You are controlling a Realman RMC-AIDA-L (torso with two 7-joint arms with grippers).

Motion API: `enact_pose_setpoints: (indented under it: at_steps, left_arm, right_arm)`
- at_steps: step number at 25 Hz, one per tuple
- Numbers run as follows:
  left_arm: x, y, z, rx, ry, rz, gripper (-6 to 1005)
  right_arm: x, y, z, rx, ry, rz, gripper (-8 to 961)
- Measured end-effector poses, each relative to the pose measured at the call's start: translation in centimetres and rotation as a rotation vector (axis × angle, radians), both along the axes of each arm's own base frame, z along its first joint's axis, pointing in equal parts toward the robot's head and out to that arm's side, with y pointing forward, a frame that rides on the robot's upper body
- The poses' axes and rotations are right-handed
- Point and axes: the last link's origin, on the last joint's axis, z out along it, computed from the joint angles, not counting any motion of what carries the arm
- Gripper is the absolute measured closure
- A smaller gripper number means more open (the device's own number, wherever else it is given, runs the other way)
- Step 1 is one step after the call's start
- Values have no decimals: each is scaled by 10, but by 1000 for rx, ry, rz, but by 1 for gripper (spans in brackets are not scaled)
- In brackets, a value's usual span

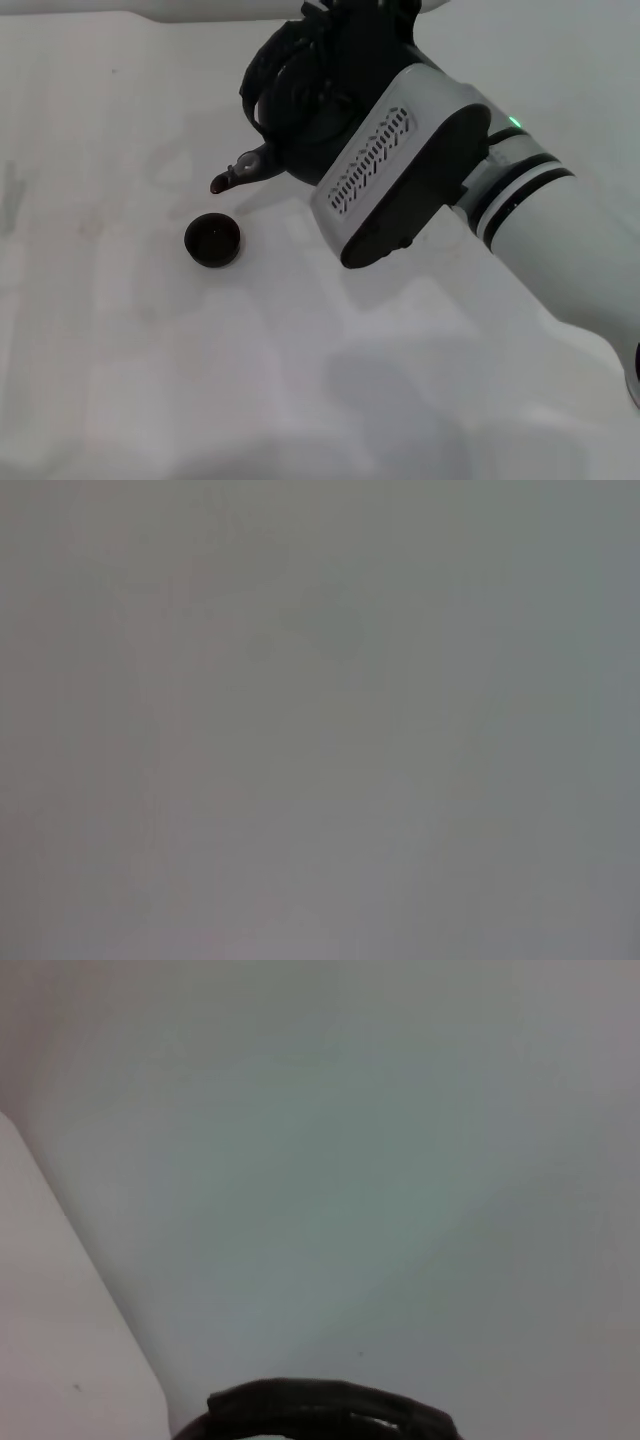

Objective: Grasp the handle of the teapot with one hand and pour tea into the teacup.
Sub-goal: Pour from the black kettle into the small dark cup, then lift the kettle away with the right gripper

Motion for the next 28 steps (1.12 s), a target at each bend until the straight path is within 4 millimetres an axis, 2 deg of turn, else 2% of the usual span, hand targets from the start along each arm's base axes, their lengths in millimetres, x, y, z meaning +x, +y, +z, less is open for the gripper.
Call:
enact_pose_setpoints:
  at_steps: [28]
  left_arm:
    - [0,0,0,-3,0,-2,109]
  right_arm:
    - [-3,-3,-3,-7,-14,21,855]
